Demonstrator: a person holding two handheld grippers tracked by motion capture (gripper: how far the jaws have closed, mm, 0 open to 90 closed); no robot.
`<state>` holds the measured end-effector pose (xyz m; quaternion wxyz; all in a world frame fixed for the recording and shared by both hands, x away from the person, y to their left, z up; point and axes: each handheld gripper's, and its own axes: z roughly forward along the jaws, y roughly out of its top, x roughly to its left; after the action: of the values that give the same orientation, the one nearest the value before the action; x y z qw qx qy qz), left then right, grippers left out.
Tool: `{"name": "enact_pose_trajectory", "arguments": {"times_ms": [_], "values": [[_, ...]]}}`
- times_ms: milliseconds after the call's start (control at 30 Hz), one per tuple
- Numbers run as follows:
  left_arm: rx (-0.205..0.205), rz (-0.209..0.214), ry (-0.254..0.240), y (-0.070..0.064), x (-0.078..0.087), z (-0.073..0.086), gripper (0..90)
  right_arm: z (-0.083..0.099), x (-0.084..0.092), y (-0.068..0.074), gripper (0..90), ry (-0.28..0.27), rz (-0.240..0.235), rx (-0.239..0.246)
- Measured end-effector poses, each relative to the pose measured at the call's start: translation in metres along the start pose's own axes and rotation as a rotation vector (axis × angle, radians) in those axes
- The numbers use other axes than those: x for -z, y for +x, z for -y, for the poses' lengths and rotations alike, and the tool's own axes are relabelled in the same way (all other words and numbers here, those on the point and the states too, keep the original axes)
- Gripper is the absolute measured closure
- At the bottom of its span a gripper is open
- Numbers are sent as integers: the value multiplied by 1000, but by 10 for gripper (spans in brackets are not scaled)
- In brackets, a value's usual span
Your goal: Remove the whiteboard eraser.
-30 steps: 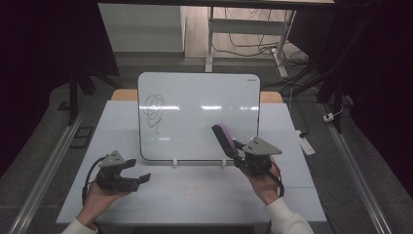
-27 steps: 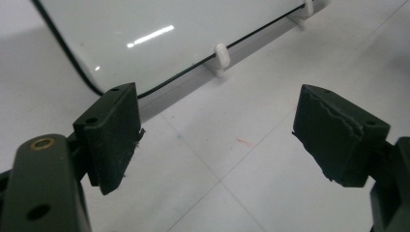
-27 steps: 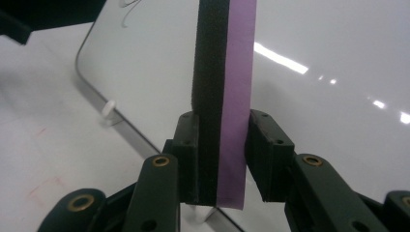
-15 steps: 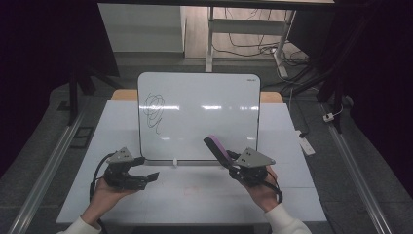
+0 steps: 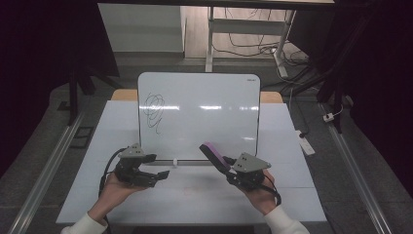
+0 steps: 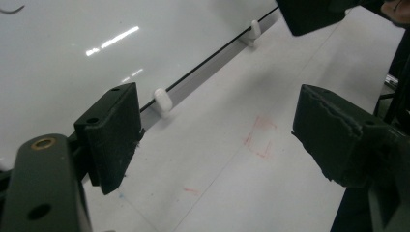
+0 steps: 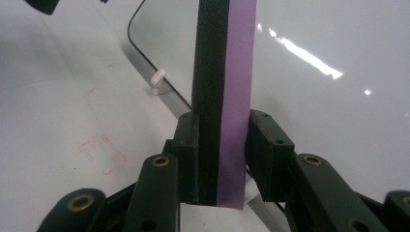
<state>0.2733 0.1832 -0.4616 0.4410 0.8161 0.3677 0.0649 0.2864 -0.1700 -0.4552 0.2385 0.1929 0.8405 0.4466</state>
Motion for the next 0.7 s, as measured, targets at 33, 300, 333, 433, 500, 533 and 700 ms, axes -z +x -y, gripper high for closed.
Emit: {"name": "enact_pose_trajectory", "arguments": {"times_ms": [33,300,333,433,500,533,700], "values": [[-3,5,2,0,-1,-2,182,0,-1,2,658,2,-9,8],[-4,53,2,-2,-5,-16,192,0,-8,13,658,21,-45,50],[-7,57,4,-3,-6,-18,192,0,-8,13,658,21,-45,50],[-12,75,8,-4,-10,-23,195,2,-11,16,658,26,-60,63],[-15,87,12,-5,-13,-26,197,2,-13,18,658,31,-69,66],[-16,92,16,-6,-15,-28,198,2,-14,19,658,32,-74,73],[-28,123,32,-9,-23,-34,201,4,-17,23,658,39,-92,99]]}}
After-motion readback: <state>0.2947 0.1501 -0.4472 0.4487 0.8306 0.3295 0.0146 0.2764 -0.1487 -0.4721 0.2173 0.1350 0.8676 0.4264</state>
